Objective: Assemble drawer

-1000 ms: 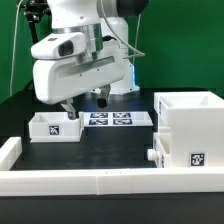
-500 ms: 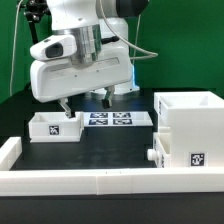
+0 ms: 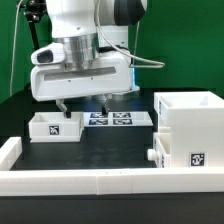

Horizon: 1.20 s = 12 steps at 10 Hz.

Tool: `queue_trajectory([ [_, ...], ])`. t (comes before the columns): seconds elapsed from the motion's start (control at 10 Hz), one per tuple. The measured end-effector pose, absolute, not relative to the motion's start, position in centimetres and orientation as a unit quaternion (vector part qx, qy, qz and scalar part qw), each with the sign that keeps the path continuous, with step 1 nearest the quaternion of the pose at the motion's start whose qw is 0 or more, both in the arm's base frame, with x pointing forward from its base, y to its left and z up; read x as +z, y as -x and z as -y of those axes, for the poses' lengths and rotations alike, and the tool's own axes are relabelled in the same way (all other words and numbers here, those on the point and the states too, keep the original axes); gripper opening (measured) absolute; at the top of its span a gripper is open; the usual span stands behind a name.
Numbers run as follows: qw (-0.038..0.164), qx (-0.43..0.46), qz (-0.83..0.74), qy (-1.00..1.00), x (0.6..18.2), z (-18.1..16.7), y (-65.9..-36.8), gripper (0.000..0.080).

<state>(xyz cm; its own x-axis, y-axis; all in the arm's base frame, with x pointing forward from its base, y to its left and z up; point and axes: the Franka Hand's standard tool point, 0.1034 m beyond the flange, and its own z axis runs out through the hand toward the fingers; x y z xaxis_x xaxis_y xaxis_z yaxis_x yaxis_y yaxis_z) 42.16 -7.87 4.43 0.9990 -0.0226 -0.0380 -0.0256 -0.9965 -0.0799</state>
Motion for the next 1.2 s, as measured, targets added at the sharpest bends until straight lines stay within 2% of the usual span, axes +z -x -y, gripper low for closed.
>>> queue_trajectory([
  [0.3, 0.034, 0.011, -0.001, 0.999, 3.4, 7.8, -40.1, 0.0649],
  [0.9, 0.031, 0.008, -0.012, 0.999, 3.5, 7.6, -40.3, 0.0649],
  [1.2, 0.018, 0.005, -0.038, 0.999, 1.7, 7.7, -38.6, 0.0649],
])
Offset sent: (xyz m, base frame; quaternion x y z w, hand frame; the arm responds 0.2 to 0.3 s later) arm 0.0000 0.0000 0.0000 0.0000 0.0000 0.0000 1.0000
